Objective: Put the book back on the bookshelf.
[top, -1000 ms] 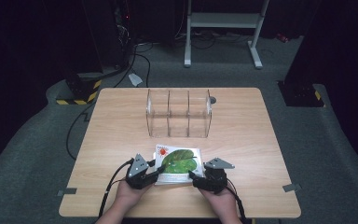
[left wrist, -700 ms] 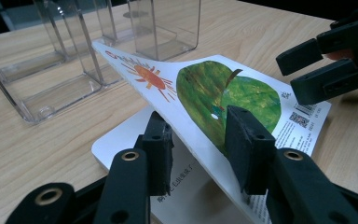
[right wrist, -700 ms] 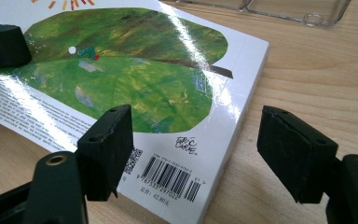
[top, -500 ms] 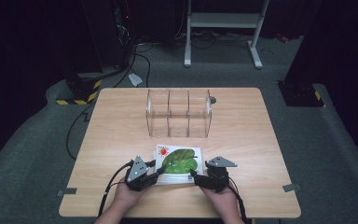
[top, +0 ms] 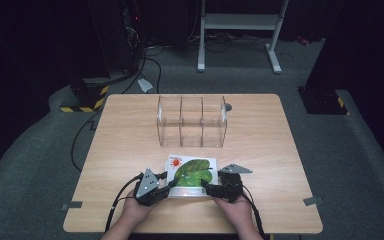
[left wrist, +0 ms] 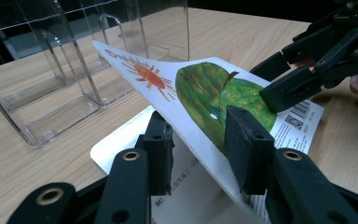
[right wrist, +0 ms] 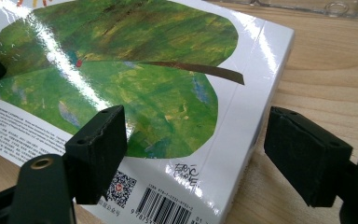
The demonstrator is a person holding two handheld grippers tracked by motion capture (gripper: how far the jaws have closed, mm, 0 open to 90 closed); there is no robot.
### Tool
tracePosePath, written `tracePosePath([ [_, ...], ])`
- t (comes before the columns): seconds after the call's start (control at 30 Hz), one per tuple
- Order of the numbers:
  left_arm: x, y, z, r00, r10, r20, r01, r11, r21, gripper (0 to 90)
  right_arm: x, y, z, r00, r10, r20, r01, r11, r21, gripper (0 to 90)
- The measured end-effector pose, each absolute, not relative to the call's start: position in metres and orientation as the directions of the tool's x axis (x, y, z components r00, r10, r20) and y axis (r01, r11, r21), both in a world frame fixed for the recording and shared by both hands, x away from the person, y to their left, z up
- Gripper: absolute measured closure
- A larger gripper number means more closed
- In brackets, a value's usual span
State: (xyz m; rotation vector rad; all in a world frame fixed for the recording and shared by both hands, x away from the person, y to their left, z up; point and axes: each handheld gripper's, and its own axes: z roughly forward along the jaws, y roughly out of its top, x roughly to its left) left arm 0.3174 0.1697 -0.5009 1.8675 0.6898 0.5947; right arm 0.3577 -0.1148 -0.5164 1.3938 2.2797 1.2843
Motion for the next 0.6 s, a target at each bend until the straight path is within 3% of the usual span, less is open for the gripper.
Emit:
tracePosePath([
  [0.6,0.3143,0.1689,-0.4998,0.717,0.687,0.12,0.159,-0.329,0.931,62.7,0.3674,-0.1172,-0.5221,-0.519,0.767,0.377,0.7,0.127,0.703,13.0],
])
